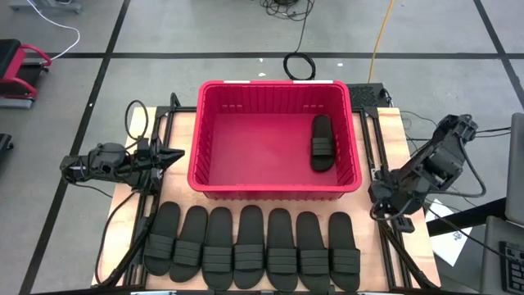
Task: Pick and place slides into bin
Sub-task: Put the black slides into the red bin
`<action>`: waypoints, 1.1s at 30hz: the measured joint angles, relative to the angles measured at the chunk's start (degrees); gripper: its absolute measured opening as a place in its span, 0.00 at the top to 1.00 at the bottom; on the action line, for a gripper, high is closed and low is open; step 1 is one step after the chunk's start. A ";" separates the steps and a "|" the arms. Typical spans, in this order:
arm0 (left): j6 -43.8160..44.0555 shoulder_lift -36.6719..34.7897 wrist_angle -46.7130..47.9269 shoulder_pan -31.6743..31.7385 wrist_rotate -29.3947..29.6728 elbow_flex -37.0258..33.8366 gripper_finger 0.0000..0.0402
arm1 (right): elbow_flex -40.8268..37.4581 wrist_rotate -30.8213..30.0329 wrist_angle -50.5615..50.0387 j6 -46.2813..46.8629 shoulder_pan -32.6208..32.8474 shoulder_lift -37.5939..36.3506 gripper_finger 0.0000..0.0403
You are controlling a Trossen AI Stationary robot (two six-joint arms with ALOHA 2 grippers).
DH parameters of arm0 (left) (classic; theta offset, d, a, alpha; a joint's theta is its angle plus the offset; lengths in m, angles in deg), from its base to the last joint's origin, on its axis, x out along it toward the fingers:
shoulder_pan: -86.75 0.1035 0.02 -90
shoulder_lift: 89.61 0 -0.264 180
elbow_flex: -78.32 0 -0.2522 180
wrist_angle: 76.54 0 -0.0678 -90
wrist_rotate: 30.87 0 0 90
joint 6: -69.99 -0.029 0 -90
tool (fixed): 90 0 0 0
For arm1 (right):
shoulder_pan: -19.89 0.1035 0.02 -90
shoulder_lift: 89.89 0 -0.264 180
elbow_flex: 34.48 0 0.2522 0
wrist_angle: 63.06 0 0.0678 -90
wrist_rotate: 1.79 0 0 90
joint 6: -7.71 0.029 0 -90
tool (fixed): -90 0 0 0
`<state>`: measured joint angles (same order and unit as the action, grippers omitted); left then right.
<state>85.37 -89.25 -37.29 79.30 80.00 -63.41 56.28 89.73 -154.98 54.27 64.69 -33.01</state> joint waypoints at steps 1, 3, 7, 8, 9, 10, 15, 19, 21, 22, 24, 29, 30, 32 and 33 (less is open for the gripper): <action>0.42 0.00 0.00 0.02 0.61 0.00 0.92 | -1.56 0.02 3.34 -1.43 0.00 -0.53 1.00; 1.44 0.00 0.00 0.02 1.29 -0.01 0.92 | -6.22 0.04 11.00 -4.18 0.02 -1.89 1.00; 3.04 0.00 0.00 0.00 1.64 0.00 0.92 | -17.91 3.83 19.53 -2.50 0.00 -5.21 1.00; 3.20 0.00 0.00 0.02 1.64 0.00 0.92 | -20.52 4.66 21.72 -0.91 0.00 -5.99 1.00; 3.24 0.00 0.00 0.01 1.65 -0.01 0.92 | -22.80 4.81 23.99 0.67 0.07 -6.73 1.00; 3.41 0.00 0.00 0.00 1.65 0.00 0.92 | -24.77 4.76 26.66 1.81 0.14 -7.55 1.00; 3.19 0.00 0.00 0.01 1.72 0.00 0.92 | -30.54 1.68 34.71 4.85 0.39 -9.59 1.00; 3.21 0.00 0.00 0.00 1.72 0.00 0.92 | -34.59 2.04 42.57 6.26 0.48 -9.26 1.00; 3.26 0.00 0.00 0.02 1.72 0.00 0.92 | -36.44 2.23 47.52 6.29 0.50 -8.42 1.00; 3.24 0.00 0.00 0.00 1.72 0.00 0.92 | -37.14 2.84 48.63 6.41 0.68 -7.84 1.00; 3.11 0.00 0.00 0.02 1.72 0.00 0.92 | -38.29 3.56 49.75 7.56 1.22 -6.87 1.00; 2.93 0.00 0.10 0.00 1.74 0.00 0.92 | -42.13 8.08 59.61 10.93 1.73 -5.88 1.00; 2.93 0.00 0.24 0.00 1.74 0.00 0.92 | -43.15 9.25 61.57 11.74 1.73 -5.88 1.00; 2.99 0.00 0.76 0.02 1.74 -0.02 0.92 | -45.01 11.03 63.88 14.11 1.66 -5.88 0.99; 2.99 0.00 1.24 0.01 1.72 0.00 0.92 | -45.74 11.98 64.67 15.37 1.64 -5.84 0.98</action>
<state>88.36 -89.25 -36.05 79.31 81.72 -63.41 10.54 101.71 -90.31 69.64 66.32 -38.85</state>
